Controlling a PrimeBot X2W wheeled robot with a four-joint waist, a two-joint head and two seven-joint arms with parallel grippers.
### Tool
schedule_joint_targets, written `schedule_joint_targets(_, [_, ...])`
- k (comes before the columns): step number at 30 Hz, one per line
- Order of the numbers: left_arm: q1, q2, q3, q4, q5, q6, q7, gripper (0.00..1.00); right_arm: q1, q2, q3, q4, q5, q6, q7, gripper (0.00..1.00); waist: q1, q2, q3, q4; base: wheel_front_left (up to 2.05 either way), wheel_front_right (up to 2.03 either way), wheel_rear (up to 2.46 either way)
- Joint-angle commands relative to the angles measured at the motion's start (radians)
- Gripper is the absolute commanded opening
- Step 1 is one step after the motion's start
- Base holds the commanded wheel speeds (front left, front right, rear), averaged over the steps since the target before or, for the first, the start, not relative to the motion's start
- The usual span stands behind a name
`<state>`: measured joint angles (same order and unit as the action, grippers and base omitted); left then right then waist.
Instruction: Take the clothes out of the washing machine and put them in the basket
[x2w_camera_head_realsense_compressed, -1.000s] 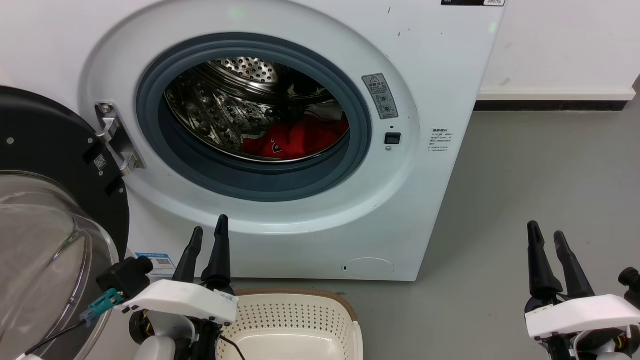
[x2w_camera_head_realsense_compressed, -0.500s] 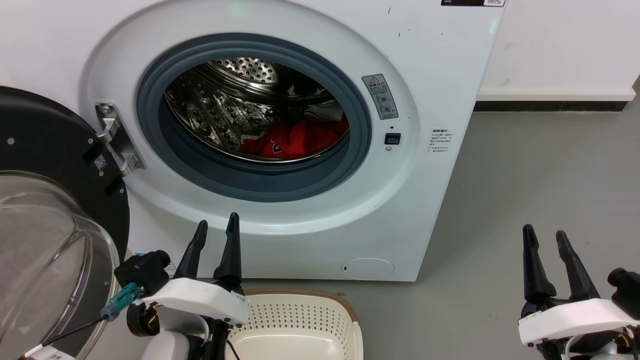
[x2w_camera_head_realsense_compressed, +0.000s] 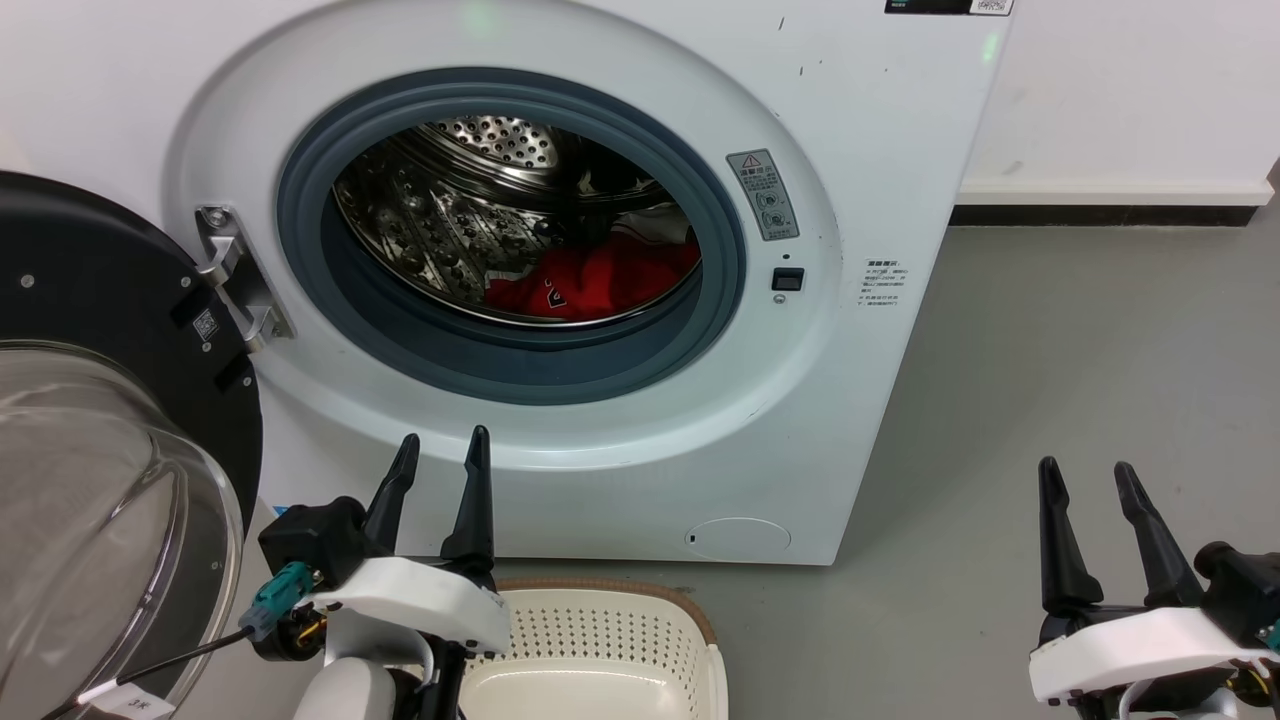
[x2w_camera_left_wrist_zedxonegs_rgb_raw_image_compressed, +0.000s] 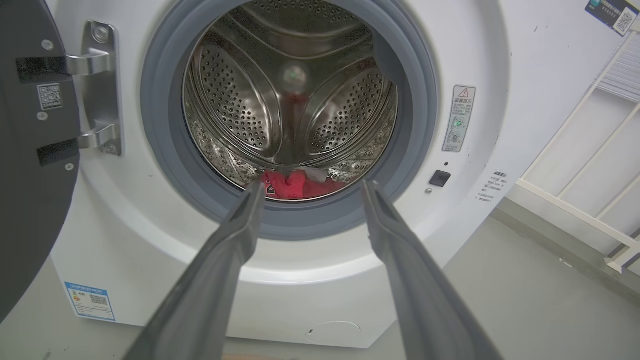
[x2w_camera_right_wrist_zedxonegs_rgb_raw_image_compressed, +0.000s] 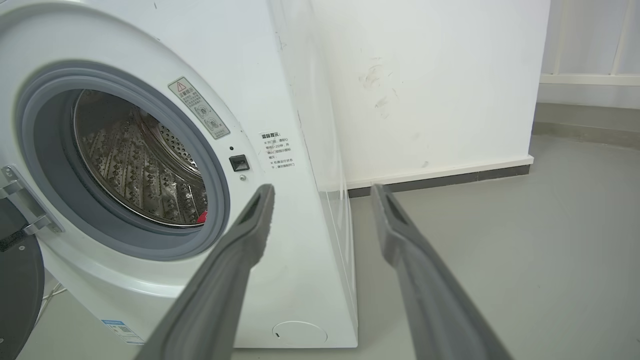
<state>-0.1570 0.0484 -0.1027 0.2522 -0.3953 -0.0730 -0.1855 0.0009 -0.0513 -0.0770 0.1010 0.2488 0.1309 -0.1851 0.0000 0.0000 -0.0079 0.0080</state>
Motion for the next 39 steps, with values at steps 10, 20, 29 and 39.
schedule_joint_targets(10, [-0.022, 0.002, -0.008, 0.01, 0.099, 0.006, -0.028, 1.0, 0.012, 0.001, 0.002, -0.002, -0.108, 0.0, -0.022, 1.0, 0.0, 0.0, -0.001, 0.003, 0.0, 0.0, 0.0])
schedule_joint_targets(20, [-0.026, 0.003, -0.02, 0.026, 0.173, 0.013, -0.048, 1.0, 0.018, 0.002, -0.001, 0.0, -0.183, 0.0, -0.029, 1.0, 0.0, 0.0, -0.005, 0.006, 0.0, 0.0, 0.0])
schedule_joint_targets(29, [-0.027, 0.003, -0.029, 0.044, 0.227, 0.022, -0.065, 1.0, 0.024, 0.002, -0.004, 0.002, -0.239, 0.0, -0.041, 1.0, 0.0, 0.0, -0.007, 0.012, 0.0, 0.0, 0.0])
schedule_joint_targets(39, [-0.033, 0.003, -0.036, 0.056, 0.288, 0.027, -0.082, 1.0, 0.029, 0.002, -0.008, 0.0, -0.3, 0.0, -0.054, 1.0, 0.0, 0.0, -0.003, 0.017, 0.0, 0.0, 0.0])
